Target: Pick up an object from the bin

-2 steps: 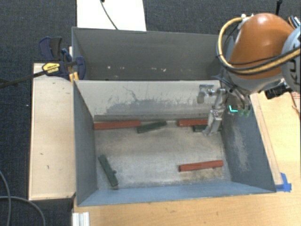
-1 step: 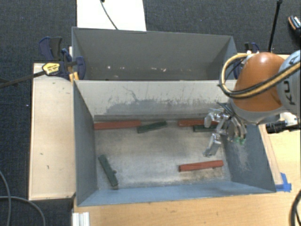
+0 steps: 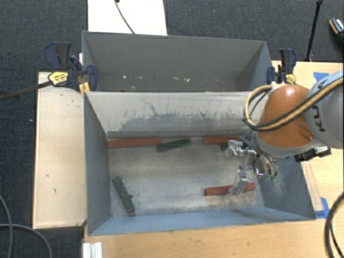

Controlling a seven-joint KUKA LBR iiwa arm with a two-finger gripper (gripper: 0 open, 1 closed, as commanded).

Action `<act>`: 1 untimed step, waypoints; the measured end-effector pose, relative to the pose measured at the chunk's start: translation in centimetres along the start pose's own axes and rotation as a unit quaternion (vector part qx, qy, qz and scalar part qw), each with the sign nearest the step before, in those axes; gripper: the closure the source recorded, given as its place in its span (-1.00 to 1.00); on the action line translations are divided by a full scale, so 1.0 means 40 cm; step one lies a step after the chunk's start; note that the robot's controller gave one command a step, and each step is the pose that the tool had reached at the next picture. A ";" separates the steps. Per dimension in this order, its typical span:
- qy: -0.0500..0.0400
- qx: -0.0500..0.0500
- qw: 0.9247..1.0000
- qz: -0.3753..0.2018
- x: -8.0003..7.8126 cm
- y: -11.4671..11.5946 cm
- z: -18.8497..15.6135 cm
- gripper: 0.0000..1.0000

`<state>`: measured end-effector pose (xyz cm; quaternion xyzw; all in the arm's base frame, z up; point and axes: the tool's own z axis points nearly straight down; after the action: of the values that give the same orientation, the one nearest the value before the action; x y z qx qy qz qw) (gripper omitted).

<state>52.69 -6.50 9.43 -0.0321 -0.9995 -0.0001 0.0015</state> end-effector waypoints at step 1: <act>0.000 0.000 1.000 0.002 0.073 -0.023 0.065 -1.00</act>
Offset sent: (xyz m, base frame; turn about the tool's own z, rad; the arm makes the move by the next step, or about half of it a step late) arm -0.0282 -0.0070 -0.0243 -0.0007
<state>49.72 -7.23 6.86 -0.0338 -0.9994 -0.0003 0.0018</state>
